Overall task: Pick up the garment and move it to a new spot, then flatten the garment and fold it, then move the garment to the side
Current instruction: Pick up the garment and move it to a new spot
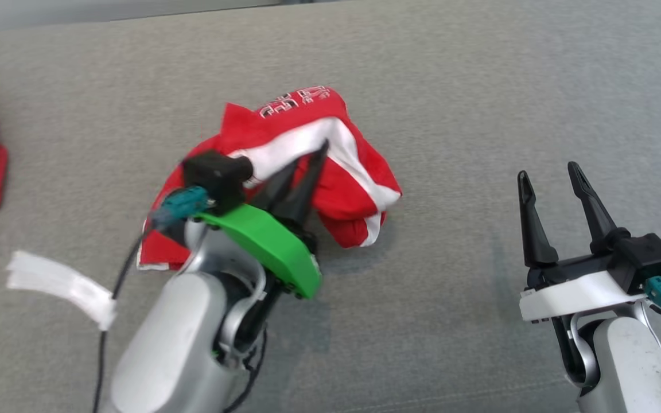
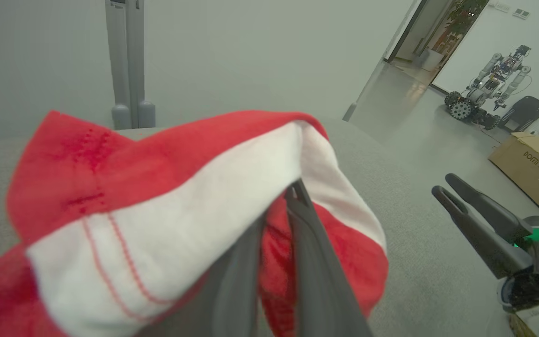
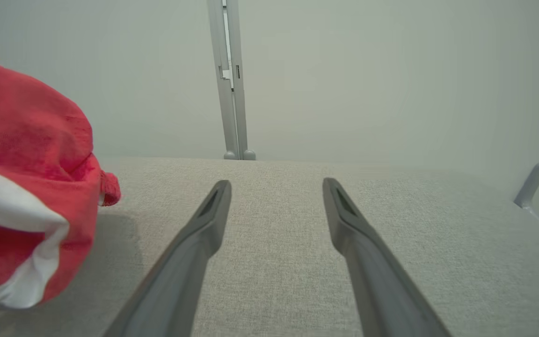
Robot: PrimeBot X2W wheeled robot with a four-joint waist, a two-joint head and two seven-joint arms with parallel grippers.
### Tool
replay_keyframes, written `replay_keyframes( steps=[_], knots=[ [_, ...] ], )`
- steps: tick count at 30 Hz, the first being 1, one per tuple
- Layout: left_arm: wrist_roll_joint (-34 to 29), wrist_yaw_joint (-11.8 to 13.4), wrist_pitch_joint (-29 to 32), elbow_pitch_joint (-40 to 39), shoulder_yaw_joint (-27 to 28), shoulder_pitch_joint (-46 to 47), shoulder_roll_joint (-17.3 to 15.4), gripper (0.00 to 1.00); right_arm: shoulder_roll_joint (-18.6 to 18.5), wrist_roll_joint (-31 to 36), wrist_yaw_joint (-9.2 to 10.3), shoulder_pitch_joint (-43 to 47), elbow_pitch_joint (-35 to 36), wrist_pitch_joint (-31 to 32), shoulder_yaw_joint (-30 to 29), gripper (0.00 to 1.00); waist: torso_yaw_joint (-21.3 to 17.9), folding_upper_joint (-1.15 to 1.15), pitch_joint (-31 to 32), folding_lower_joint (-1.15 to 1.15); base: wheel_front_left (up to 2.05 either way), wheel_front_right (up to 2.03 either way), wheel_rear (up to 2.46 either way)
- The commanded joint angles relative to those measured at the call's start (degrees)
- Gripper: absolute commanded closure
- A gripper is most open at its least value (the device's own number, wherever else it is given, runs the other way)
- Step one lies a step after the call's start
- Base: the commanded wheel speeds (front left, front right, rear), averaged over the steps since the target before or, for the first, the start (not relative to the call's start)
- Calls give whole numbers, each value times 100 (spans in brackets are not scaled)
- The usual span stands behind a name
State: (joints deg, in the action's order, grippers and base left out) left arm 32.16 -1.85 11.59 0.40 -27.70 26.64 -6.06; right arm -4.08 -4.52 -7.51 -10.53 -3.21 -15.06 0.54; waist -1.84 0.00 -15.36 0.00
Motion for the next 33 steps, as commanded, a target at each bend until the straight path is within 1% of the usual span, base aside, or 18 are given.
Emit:
replay_keyframes(
  steps=[1,3,6,11,14,16,20,23,24,25,26,29,33],
  knots=[
    [-6,-54,-57,59,-69,105,55,100,17,-46,4,0,19,-17,-18,0,-557,0,12,0,0,0,0],
    [26,-133,-145,245,-301,157,155,100,32,-52,4,71,25,-17,-80,0,-718,0,38,0,0,0,0],
    [50,-178,-229,463,-618,214,239,100,58,-51,4,151,23,-17,-129,0,-921,0,79,0,0,0,0],
    [8,-84,-356,1002,-929,294,283,100,76,-79,4,234,26,-17,-134,0,-1153,0,135,0,0,0,0],
    [93,-48,-473,1542,-989,299,291,100,85,-84,4,255,4,-17,-112,0,-1226,0,171,0,0,0,0],
    [28,-9,-588,2020,-1008,364,294,100,93,-82,4,273,-10,-17,-93,0,-1251,0,194,0,0,0,0],
    [-47,79,-962,3019,-909,452,286,100,100,-68,4,287,-45,-17,-31,0,-1271,0,246,0,0,0,0],
    [-44,29,-1256,3576,-882,512,293,100,103,-69,4,326,-59,-17,-27,0,-1203,0,304,0,0,0,0],
    [-7,-5,-1333,3708,-882,525,294,74,106,-62,4,341,-68,-17,-28,0,-1168,0,322,0,0,0,0],
    [10,-30,-1409,3804,-905,545,296,19,106,-50,4,350,-75,-17,-39,0,-1126,0,347,0,0,0,0],
    [42,-59,-1474,3876,-927,560,299,0,105,-38,4,365,-77,-17,-46,0,-1084,0,376,0,0,0,0],
    [88,-80,-1690,3889,-1036,547,311,0,101,-4,4,446,-82,-17,-81,0,-944,0,484,0,0,0,0],
    [131,51,-1982,3514,-1140,302,307,0,2,10,4,566,-7,-17,-205,0,-689,0,636,0,0,0,0]
  ],
)
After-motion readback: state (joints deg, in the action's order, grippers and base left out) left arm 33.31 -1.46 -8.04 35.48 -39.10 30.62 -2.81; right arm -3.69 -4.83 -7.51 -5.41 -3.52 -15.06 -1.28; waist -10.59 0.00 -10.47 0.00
